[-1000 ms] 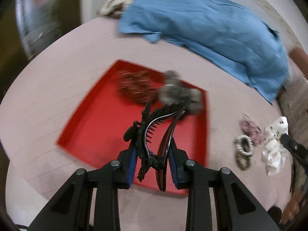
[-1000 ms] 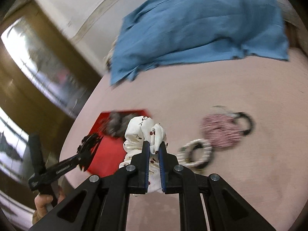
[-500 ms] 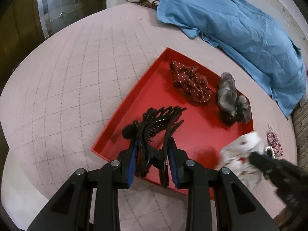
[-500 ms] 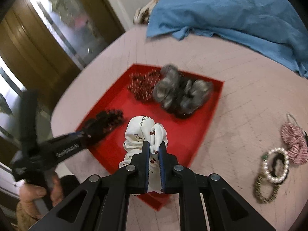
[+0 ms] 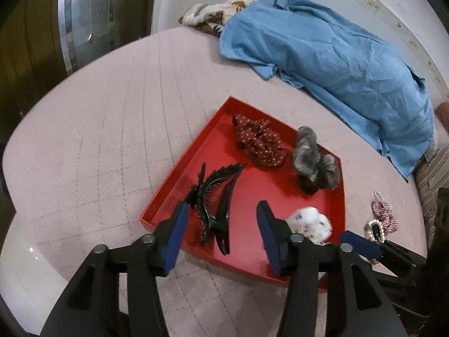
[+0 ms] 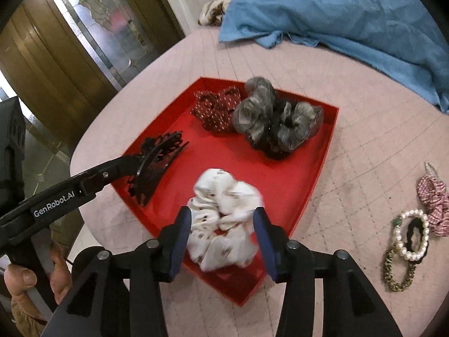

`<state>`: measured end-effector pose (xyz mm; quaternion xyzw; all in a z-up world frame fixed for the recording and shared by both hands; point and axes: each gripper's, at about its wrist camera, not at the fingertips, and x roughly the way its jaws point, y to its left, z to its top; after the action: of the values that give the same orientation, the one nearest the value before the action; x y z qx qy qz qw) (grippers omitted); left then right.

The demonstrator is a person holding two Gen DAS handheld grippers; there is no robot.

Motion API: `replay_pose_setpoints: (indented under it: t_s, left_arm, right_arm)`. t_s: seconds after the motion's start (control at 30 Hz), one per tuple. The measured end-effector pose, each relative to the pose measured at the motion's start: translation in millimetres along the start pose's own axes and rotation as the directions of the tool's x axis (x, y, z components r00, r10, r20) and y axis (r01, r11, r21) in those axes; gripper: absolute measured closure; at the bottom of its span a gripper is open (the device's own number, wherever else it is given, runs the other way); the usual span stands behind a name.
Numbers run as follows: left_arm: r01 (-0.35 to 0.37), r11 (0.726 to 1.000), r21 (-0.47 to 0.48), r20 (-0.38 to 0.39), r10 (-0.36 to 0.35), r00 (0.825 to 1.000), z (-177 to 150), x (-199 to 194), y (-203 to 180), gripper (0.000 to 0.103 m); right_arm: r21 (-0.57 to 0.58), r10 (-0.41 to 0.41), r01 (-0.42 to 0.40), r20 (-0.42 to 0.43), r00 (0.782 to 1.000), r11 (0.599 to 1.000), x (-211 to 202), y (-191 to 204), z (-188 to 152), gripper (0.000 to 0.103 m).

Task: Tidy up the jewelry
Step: 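Carry the claw clip and white scrunchie into the red tray and release, then move both tools back toward the remaining bracelets and hair ties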

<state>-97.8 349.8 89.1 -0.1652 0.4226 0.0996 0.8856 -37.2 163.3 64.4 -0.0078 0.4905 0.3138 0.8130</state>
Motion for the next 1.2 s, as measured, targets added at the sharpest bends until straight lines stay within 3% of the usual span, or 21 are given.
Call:
replay_pose_setpoints:
  t_s: [0.13, 0.3, 0.47, 0.73, 1.2]
  left_arm:
    - [-0.019, 1.0, 0.02, 0.039, 0.018, 0.999, -4, -19, -13, 0.044]
    - [-0.032, 0.997, 0.076, 0.071, 0.027, 0.997, -10, -37, -38, 0.04]
    - [-0.032, 0.99, 0.136, 0.085, 0.02, 0.996, -18, -48, -63, 0.034]
    - [0.01, 0.984, 0.178, 0.052, -0.02, 0.998, -31, -53, -97, 0.033]
    - [0.052, 0.958, 0.282, -0.011, -0.051, 0.999, -57, -49, -145, 0.033]
  right_arm:
    - [0.007, 0.005, -0.005, 0.04, 0.999, 1.0, -23, 0, -7, 0.04]
    - [0.033, 0.003, -0.007, 0.096, 0.995, 0.999, -51, -9, -21, 0.036]
    - [0.037, -0.051, 0.046, 0.149, 0.988, 0.998, -85, -24, -44, 0.031]
    - [0.138, -0.118, 0.095, 0.171, 0.978, 0.986, -113, -69, -78, 0.029]
    - [0.363, -0.221, 0.141, 0.19, 0.957, 0.921, -146, -151, -127, 0.028]
